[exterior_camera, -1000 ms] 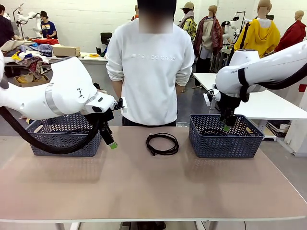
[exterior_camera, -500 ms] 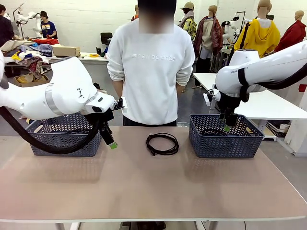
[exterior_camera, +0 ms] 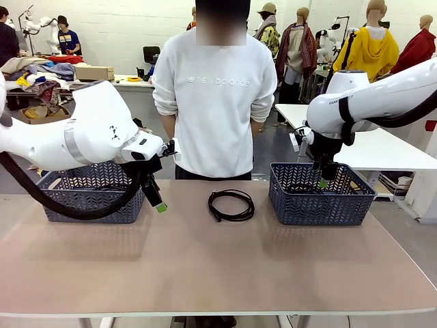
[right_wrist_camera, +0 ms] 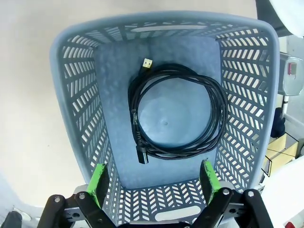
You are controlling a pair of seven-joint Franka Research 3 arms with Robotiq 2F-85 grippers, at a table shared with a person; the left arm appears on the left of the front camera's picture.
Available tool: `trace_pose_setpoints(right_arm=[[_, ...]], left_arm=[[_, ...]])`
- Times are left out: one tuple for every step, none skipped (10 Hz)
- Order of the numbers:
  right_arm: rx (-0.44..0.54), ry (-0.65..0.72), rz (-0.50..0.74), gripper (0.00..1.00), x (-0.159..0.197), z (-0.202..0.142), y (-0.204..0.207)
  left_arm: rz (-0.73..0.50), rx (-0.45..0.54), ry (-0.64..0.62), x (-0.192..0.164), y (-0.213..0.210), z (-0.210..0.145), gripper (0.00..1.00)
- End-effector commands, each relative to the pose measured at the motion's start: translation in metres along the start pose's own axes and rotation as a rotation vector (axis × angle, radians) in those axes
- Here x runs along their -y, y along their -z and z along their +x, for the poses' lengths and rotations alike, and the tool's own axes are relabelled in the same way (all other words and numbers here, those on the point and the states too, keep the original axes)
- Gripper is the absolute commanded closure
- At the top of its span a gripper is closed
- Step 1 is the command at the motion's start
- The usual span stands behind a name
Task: Organize the cables according to human instructions.
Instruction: Pick up a bundle of cables and place it in the basket indicated by the human.
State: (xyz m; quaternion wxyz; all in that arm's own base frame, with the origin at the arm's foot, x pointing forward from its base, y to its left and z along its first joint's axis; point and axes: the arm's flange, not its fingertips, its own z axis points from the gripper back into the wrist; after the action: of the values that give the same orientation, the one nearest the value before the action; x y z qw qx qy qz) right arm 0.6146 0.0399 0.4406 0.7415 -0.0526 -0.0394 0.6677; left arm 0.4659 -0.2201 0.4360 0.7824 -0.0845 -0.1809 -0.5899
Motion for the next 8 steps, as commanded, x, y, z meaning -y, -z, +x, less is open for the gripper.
trace_pose_setpoints(right_arm=[[0.001, 0.029, -0.004, 0.0, -0.002, 0.008, -0.007], [0.022, 0.086, -0.004, 0.0, -0.007, 0.016, -0.02], [0.036, 0.145, -0.004, 0.0, -0.013, 0.026, -0.033], [0.031, 0.211, 0.002, 0.0, -0.02, 0.034, -0.044], [0.049, 0.272, 0.038, 0.0, -0.029, 0.04, -0.058], [0.066, 0.295, 0.064, 0.0, -0.039, 0.047, -0.068], [0.117, 0.321, 0.095, 0.0, -0.053, 0.052, -0.077], [0.189, 0.346, 0.092, 0.0, -0.068, 0.056, -0.083]], left_arm=[[0.003, -0.005, 0.002, -0.001, -0.002, -0.001, 0.0], [0.003, -0.005, 0.002, -0.001, -0.002, -0.001, 0.0], [0.003, -0.005, 0.002, -0.001, -0.002, -0.001, 0.0], [0.003, -0.005, 0.002, -0.001, -0.002, -0.001, 0.0], [0.003, -0.005, 0.002, -0.001, -0.002, -0.001, 0.0], [0.003, -0.005, 0.002, -0.001, -0.002, -0.001, 0.0], [0.003, -0.005, 0.002, -0.001, -0.002, -0.001, 0.0], [0.003, -0.005, 0.002, -0.001, -0.002, -0.001, 0.0]])
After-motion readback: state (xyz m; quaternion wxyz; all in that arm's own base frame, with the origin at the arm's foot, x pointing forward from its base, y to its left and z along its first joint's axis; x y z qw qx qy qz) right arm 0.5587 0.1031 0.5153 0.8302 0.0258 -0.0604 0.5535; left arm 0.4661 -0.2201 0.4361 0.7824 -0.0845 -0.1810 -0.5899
